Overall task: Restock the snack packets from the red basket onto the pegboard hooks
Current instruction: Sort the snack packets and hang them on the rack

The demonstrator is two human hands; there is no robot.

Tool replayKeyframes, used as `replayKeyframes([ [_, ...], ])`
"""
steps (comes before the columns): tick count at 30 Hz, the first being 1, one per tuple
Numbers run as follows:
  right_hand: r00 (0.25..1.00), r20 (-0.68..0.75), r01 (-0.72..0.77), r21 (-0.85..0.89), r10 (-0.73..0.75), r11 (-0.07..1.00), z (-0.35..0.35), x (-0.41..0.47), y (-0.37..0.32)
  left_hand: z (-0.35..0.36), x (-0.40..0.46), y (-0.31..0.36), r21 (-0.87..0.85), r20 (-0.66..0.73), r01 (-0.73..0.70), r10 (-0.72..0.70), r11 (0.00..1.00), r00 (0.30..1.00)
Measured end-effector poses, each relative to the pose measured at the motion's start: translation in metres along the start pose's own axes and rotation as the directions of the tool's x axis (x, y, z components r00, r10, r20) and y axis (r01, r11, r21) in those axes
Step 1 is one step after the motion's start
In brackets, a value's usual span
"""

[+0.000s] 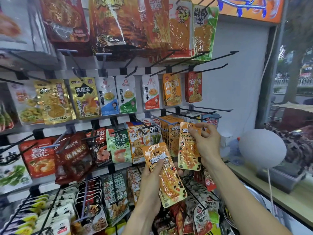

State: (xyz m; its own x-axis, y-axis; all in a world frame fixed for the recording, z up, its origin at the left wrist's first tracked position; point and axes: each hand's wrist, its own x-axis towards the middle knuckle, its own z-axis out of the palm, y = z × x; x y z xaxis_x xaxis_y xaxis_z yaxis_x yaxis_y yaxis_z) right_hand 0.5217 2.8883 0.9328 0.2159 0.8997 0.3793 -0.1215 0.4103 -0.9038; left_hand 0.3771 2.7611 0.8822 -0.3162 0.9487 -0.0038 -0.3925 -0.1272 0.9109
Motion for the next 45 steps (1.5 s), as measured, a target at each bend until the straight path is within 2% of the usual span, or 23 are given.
replayKeyframes([
  [9,1.0,0.02,0.023,-0.083,-0.022,0.996,0.003,0.014,0.002,-0.009,0.014,-0.013,-0.043,-0.008,0.015,-0.015,0.999,1.0],
  [12,0.999,0.022,0.035,-0.173,-0.032,0.984,0.015,0.024,0.007,-0.015,0.024,-0.026,0.002,-0.017,0.092,-0.092,0.996,0.996],
  [15,1.0,0.004,0.03,-0.307,-0.03,0.951,0.035,0.034,0.008,-0.01,0.017,-0.018,-0.006,-0.011,0.102,-0.102,0.995,0.995],
  [19,0.999,-0.012,0.034,-0.343,-0.04,0.939,0.049,0.041,0.01,-0.01,0.016,-0.014,-0.009,-0.013,0.083,-0.083,0.997,0.996],
  [23,0.999,0.014,0.042,-0.37,-0.04,0.928,0.028,0.011,0.003,-0.012,0.015,-0.011,0.02,-0.007,0.026,-0.025,0.999,1.0],
  [26,0.999,0.032,0.043,-0.286,-0.035,0.957,0.008,-0.033,-0.008,-0.005,0.011,-0.006,0.03,-0.021,-0.032,0.033,0.999,0.999],
  [29,0.96,0.229,-0.111,-0.217,0.161,0.97,0.003,-0.062,-0.011,0.005,0.011,-0.011,0.027,0.019,-0.039,0.039,0.999,0.999],
  [30,0.946,0.253,-0.15,-0.216,0.203,0.965,0.003,-0.065,-0.006,0.01,0.01,-0.013,0.044,0.02,-0.049,0.048,0.998,0.999],
  [33,0.944,0.226,-0.205,-0.164,0.239,0.965,-0.001,-0.062,-0.001,0.02,0.007,-0.013,0.029,0.046,-0.086,0.085,0.996,0.995],
  [37,0.967,0.157,-0.184,-0.11,0.2,0.977,-0.007,-0.054,0.009,0.024,0.0,-0.007,-0.045,0.074,-0.004,0.007,0.999,0.997],
  [45,0.999,-0.047,-0.022,-0.028,0.021,0.999,-0.002,-0.019,-0.001,0.022,0.001,0.001,-0.062,0.006,-0.042,0.042,0.997,0.999],
])
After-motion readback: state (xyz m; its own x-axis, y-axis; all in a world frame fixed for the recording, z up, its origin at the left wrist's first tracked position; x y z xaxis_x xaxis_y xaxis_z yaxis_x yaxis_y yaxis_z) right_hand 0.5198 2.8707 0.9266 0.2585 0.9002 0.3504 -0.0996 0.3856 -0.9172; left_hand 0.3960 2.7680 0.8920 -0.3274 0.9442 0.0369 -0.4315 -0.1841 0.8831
